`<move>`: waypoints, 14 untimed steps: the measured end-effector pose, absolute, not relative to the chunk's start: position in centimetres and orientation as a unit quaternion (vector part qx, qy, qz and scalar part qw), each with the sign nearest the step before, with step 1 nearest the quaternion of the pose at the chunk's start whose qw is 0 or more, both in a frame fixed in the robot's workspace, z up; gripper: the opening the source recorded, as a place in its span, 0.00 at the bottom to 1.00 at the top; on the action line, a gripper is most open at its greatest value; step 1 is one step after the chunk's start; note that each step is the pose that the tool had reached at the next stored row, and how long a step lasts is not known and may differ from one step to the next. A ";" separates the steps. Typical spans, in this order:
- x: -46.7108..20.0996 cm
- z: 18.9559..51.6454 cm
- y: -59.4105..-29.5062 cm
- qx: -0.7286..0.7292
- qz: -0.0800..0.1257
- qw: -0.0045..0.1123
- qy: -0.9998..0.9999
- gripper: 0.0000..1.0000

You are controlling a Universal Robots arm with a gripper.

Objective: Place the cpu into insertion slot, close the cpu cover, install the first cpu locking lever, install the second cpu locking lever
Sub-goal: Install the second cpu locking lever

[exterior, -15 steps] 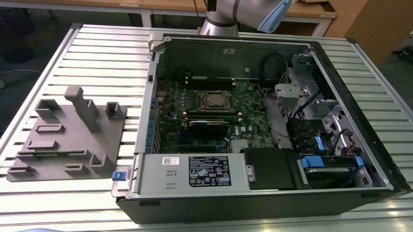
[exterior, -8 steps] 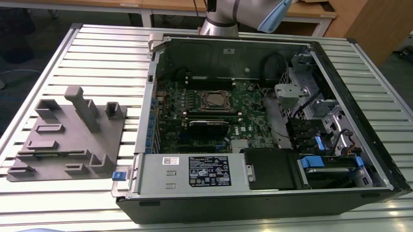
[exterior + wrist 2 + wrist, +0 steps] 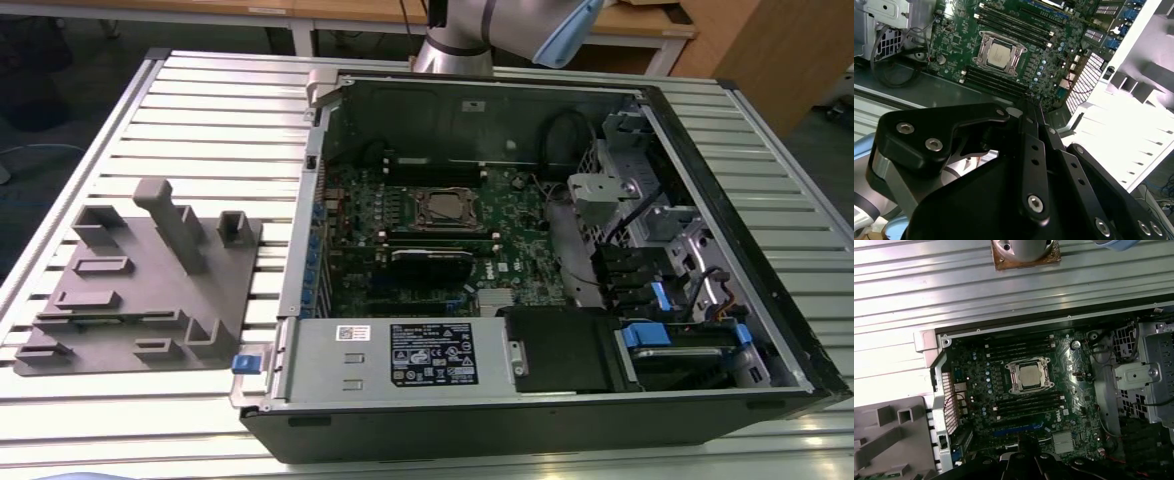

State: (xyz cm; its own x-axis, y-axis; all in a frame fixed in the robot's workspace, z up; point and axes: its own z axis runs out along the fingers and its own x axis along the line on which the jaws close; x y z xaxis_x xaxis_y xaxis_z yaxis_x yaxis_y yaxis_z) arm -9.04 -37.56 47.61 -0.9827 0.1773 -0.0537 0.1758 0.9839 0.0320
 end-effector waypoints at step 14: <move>-9.0 47.4 -37.6 0.089 0.014 0.028 0.996 0.11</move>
State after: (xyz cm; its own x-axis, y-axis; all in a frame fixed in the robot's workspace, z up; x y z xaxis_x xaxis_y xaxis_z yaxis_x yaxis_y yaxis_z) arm -9.04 -37.56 47.44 -0.9827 0.1774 -0.0538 0.1759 0.9839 0.0321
